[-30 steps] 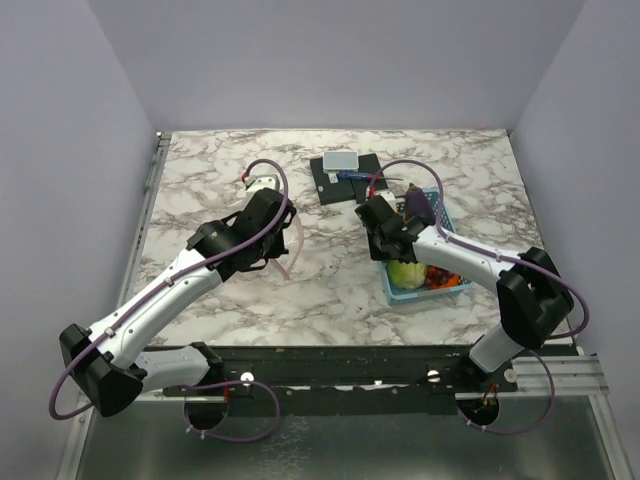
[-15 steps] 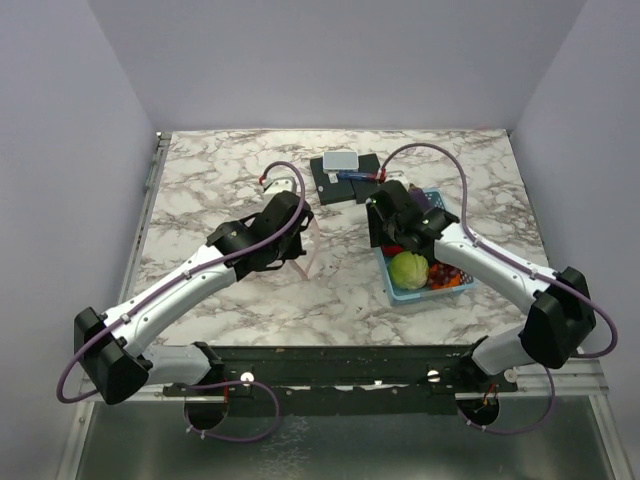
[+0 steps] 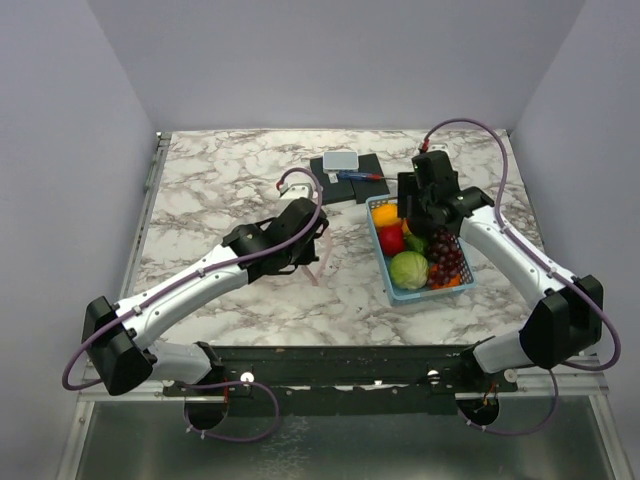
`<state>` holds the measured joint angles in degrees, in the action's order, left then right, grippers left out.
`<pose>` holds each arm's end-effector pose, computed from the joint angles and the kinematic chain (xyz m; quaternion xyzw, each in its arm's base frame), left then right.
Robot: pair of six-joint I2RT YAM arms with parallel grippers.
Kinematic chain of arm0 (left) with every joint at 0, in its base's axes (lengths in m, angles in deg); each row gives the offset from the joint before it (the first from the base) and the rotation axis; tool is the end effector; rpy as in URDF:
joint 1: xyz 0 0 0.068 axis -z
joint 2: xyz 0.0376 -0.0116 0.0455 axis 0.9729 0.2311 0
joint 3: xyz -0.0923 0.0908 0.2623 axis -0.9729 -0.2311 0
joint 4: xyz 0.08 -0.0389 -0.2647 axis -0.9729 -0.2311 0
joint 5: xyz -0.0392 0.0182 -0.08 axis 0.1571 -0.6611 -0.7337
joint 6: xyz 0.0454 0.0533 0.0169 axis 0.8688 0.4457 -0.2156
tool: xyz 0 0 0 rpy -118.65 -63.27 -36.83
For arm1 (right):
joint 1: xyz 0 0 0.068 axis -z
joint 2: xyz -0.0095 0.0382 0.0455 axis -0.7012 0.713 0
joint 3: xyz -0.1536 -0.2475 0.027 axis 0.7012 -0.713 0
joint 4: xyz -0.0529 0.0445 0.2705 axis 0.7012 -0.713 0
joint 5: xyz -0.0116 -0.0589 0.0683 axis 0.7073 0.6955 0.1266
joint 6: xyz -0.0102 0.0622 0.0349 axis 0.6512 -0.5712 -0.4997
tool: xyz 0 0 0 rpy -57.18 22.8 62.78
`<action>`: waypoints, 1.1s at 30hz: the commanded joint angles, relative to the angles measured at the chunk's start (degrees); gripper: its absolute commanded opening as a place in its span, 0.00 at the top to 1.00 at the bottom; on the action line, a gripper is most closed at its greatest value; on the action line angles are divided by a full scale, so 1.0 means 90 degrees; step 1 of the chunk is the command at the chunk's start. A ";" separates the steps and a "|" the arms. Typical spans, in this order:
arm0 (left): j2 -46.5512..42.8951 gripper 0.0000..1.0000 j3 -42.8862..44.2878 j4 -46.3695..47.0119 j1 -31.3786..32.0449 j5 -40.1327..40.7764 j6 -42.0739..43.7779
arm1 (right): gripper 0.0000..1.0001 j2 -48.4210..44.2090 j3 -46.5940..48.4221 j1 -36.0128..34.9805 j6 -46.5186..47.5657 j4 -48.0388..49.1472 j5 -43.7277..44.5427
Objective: Place the food in the zip-top bag and seal the zipper
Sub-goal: Pick up the fake vegetable from the bin.
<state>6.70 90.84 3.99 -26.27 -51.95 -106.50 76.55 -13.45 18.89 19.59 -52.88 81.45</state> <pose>0.2042 -0.2152 0.3175 0.0133 0.9251 -0.1366 0.3541 0.3174 0.1280 0.3092 -0.0104 0.9120 -0.0332 0.4086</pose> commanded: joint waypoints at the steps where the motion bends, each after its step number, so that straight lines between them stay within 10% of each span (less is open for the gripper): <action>1: 0.0035 1.00 0.0003 0.0132 0.0103 0.0032 -0.0058 | 0.13 0.0205 -0.0035 0.0352 0.0215 0.0260 -0.0089; 22: -0.0233 1.00 -0.0316 0.0229 0.0122 0.0025 0.0133 | 0.05 0.0921 -0.0363 0.0797 0.0140 0.0639 -0.0653; 33: -0.0352 1.00 -0.0374 0.0224 0.0125 0.0035 0.0062 | 0.35 0.0832 -0.0416 0.0798 -0.0007 0.0572 -0.0632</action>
<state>5.65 88.22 5.17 -25.50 -51.93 -105.82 84.66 -16.32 25.80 20.55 -48.31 76.37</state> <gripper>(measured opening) 0.005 0.719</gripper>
